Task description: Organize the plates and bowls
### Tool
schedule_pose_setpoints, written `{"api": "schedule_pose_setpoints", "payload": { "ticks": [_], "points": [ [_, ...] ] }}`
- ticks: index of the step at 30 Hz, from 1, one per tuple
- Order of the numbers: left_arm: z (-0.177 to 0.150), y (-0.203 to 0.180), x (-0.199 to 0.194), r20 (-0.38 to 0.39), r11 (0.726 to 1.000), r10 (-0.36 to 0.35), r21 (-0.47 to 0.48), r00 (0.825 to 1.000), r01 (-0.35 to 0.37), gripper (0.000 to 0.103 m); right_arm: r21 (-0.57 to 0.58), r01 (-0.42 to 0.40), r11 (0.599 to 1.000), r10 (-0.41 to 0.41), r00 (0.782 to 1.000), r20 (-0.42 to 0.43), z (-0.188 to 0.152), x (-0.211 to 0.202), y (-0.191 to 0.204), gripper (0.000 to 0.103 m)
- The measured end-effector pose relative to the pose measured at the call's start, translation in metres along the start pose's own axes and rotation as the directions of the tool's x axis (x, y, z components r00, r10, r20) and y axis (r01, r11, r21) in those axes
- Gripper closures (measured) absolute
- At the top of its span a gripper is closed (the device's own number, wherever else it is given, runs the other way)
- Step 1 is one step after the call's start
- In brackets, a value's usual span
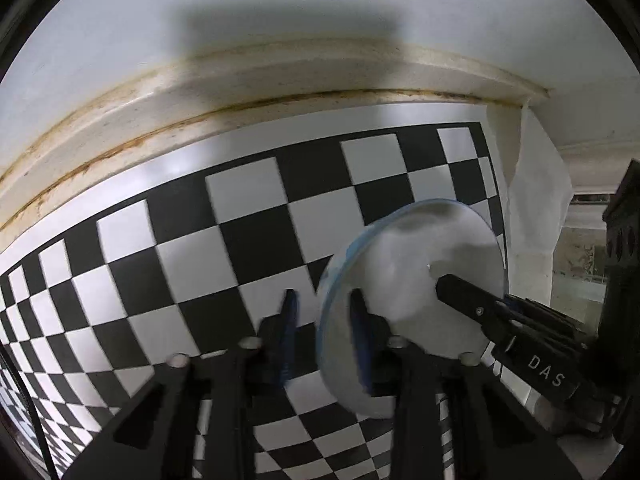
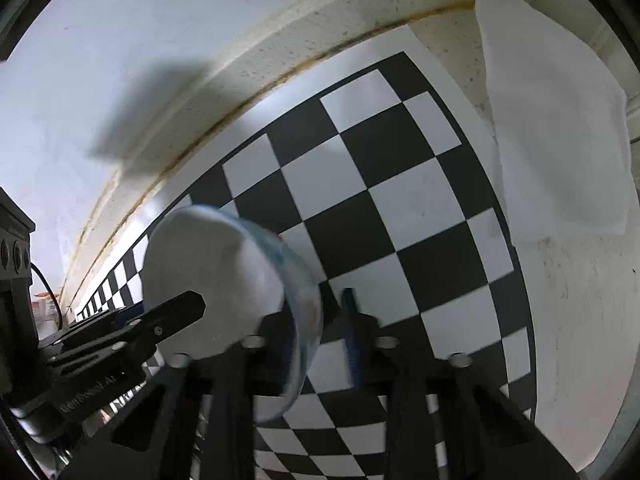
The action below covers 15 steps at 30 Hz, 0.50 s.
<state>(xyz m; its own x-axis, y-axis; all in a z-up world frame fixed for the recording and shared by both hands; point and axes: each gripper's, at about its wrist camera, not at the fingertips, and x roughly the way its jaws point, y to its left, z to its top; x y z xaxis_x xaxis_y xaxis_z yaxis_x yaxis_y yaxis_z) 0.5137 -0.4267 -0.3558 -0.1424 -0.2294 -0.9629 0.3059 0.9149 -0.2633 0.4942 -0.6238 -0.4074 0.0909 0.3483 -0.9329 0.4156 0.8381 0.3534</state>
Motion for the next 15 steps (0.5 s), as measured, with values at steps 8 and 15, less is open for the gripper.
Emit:
{"api": "schedule_pose_setpoints", "payload": {
  "ticks": [8,15],
  "points": [
    [-0.012,-0.006,-0.01,0.018,1.0,0.015,0.003,1.0,-0.015,0.086,-0.057,0.043,0.997,-0.043,0.999,0.005,-0.005,0.001,0.018,0.093],
    [-0.043,-0.015,-0.058,0.088,0.999,0.042,0.029,0.995,-0.045,0.086,-0.091,0.01,0.996,-0.007,0.999,0.034,-0.032,-0.03,0.042,0.093]
  ]
}}
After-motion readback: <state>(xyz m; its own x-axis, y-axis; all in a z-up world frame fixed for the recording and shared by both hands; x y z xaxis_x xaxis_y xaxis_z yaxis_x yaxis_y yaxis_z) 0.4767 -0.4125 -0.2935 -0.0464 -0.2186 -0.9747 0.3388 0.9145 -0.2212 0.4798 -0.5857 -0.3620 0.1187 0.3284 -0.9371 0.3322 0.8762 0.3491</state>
